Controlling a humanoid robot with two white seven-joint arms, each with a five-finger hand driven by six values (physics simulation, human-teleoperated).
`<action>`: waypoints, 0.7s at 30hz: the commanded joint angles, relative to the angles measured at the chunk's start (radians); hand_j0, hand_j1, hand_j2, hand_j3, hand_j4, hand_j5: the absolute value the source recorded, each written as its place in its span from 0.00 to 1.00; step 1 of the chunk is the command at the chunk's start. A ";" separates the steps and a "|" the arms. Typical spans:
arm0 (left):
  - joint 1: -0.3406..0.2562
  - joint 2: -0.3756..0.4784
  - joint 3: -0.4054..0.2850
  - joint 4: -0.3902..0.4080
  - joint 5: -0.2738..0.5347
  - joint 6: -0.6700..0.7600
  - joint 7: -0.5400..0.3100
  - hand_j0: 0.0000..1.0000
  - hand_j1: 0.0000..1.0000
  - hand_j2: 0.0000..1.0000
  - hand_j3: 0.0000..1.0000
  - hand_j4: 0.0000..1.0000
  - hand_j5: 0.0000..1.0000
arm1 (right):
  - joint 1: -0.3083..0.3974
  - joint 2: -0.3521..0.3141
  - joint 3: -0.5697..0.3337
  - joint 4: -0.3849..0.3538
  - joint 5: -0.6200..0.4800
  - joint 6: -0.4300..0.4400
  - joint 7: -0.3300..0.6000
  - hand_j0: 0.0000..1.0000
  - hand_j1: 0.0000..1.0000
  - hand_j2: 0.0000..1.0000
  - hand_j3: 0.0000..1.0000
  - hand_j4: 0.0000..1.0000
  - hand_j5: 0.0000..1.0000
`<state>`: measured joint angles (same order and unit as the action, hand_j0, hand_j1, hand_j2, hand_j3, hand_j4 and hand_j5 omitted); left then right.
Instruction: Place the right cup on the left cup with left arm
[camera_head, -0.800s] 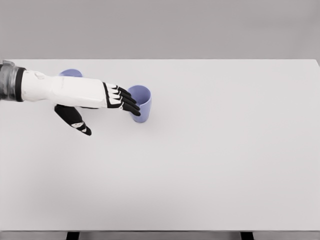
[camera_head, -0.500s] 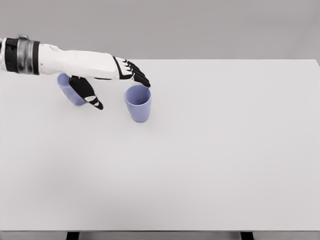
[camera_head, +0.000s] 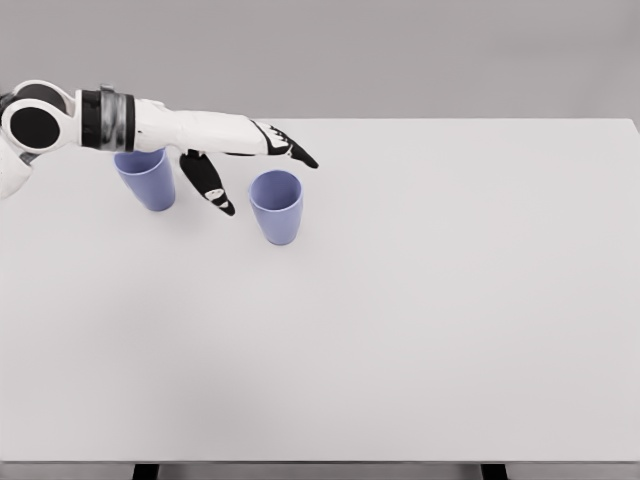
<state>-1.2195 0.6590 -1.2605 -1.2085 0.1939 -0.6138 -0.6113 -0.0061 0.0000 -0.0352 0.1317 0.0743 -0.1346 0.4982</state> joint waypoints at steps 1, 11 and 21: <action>0.000 -0.048 0.003 0.041 -0.013 0.003 0.000 1.00 1.00 1.00 1.00 1.00 1.00 | 0.000 0.000 0.000 0.000 0.001 0.000 0.000 1.00 1.00 1.00 1.00 1.00 1.00; 0.040 -0.081 0.013 0.098 -0.031 0.003 0.000 1.00 1.00 1.00 1.00 1.00 1.00 | 0.000 0.000 0.000 0.000 0.002 0.000 0.000 1.00 1.00 1.00 1.00 1.00 1.00; 0.040 -0.084 0.013 0.168 -0.034 0.003 0.000 1.00 1.00 1.00 1.00 1.00 1.00 | 0.000 0.000 0.000 0.000 0.001 0.000 0.000 1.00 1.00 1.00 1.00 1.00 1.00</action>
<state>-1.1796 0.5774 -1.2489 -1.0637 0.1521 -0.6134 -0.6112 -0.0061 0.0000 -0.0352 0.1317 0.0744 -0.1346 0.4982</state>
